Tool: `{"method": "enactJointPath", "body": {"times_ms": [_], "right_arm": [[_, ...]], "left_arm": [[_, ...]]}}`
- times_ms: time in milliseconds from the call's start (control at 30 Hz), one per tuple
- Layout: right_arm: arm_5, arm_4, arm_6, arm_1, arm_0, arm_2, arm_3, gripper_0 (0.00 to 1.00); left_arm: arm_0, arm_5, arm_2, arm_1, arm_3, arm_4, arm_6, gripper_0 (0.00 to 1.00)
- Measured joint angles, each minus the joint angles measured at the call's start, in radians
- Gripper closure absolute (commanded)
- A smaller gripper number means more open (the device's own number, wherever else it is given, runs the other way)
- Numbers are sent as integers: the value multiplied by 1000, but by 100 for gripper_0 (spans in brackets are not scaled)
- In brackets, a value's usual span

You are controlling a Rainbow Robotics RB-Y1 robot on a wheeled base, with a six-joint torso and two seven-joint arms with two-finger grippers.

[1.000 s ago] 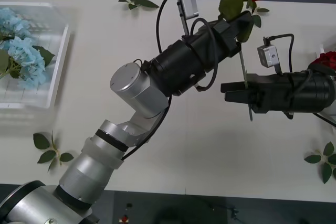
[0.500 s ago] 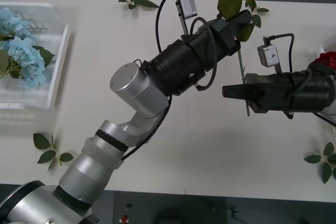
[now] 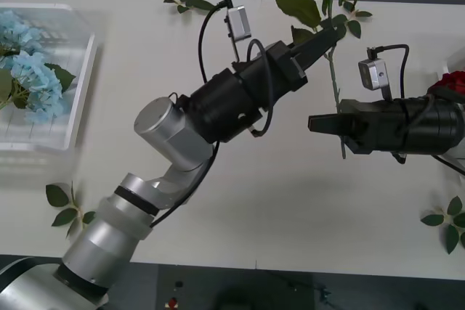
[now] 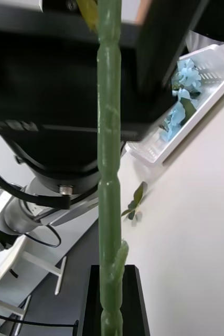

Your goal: Put the red flowers into the right box and the blue flowers into the left box

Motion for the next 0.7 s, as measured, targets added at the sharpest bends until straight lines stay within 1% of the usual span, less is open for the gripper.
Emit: {"method": "enactJointPath", "body": {"times_ms": [133,233,367,467,533,633,667,700], "right_arm": [[-1,-10,0,-13,-4,-2,0,100],[-10,-10,0,-59,-18,-2,0,100],[-22,-10,0,-172,-40,-2,0,100],[-26,-8,0,-279,-44,-2,-1,100],[-44,16,0,-358,-43,-2,0,100],[-66,52,0,-466,-43,-2,5,100],[-67,64,0,-499,-43,-2,14,100],[-67,74,-2,-527,-43,-2,24,100]], "left_arm": [[11,112,39,140,0,1,0,0],[11,166,80,264,0,0,0,0],[11,234,146,409,0,-61,0,0],[11,292,217,480,0,-154,10,0],[11,353,281,514,0,-252,103,0],[11,443,373,557,0,-357,374,0],[11,473,395,576,0,-379,429,0],[11,497,409,597,0,-397,439,0]]}}
